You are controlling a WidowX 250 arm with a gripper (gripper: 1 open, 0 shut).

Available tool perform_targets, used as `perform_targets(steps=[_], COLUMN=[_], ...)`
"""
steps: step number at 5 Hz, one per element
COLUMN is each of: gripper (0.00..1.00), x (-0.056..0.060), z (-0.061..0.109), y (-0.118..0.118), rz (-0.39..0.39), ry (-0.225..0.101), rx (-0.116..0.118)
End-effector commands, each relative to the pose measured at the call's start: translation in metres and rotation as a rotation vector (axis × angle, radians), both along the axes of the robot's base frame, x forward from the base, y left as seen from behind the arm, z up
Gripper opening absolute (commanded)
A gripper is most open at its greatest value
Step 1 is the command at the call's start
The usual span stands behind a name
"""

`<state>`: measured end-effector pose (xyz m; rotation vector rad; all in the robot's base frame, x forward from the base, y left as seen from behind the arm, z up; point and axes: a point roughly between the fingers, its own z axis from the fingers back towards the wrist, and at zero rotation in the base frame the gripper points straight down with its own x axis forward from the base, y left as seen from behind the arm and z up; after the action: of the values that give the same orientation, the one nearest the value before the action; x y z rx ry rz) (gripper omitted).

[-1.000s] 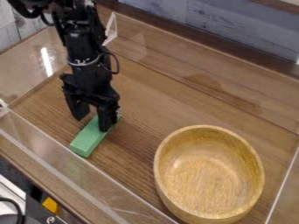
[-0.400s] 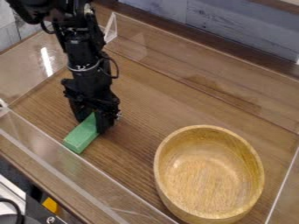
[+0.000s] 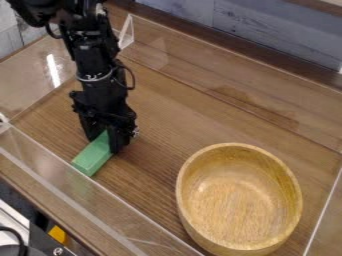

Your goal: Put the green block in the brown bowl

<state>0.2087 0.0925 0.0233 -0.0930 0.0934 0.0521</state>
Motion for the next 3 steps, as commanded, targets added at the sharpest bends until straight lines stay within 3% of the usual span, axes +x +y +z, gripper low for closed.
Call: perform_targets(steps=[1, 3], gripper=[0.00, 0.00], x=[0.008, 0.021], z=[0.021, 0.051], y=[0.008, 0.023], rz=[0.019, 0.076], ry=[-0.058, -0.110], rx=[0.027, 0.021])
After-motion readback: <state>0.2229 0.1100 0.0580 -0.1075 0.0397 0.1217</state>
